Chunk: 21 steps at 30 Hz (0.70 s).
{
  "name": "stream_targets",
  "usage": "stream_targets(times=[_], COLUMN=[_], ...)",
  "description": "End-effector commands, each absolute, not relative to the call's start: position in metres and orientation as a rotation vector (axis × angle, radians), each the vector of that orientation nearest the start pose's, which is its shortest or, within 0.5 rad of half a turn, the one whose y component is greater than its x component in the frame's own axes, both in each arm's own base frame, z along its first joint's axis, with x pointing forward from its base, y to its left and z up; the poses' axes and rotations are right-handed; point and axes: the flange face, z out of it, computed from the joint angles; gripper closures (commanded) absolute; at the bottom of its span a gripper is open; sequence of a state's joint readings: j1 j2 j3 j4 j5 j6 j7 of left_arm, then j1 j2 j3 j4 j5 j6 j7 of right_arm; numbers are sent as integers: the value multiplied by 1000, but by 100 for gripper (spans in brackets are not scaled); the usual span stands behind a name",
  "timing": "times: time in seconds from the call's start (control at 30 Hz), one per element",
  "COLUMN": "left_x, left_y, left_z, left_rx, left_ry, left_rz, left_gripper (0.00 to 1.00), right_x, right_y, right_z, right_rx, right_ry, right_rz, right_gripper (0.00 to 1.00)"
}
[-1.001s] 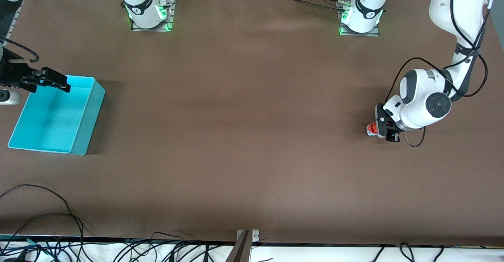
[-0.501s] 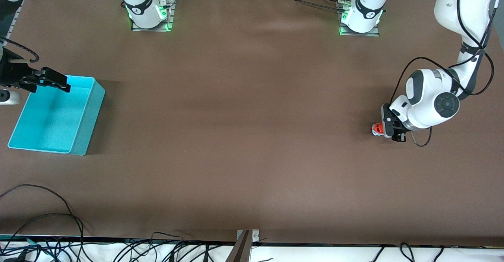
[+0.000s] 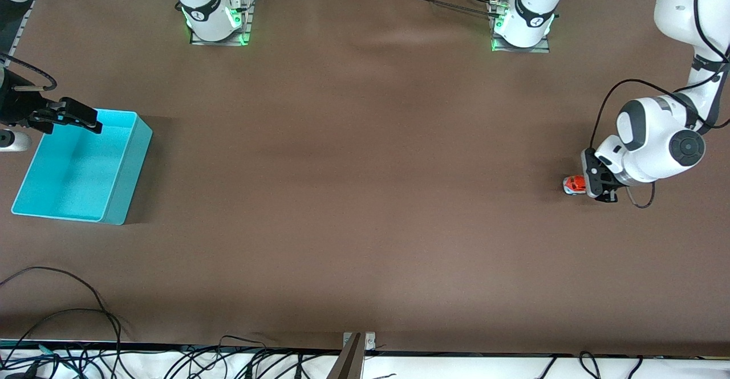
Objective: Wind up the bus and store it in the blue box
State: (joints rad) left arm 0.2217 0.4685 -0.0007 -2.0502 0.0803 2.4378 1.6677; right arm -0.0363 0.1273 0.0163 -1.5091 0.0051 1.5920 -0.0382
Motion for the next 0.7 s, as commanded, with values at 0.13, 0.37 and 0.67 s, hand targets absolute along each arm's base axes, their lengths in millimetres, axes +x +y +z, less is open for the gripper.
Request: stream_targets(times=[0.13, 0.37, 0.67], left_x=[562, 555, 555], left_y=[167, 195, 209], left_z=[177, 176, 174], left_rx=[-2286, -2288, -2270], left_ry=[2233, 2235, 2255], left_rz=[166, 163, 157], left_gripper=[72, 72, 72], right_x=[596, 596, 596], right_y=[-12, -12, -12], right_z=[587, 587, 587], right_rx=[-3141, -3139, -3141], right_ry=[-10, -10, -10], right_rz=[58, 58, 58], right_gripper=[0, 0, 0])
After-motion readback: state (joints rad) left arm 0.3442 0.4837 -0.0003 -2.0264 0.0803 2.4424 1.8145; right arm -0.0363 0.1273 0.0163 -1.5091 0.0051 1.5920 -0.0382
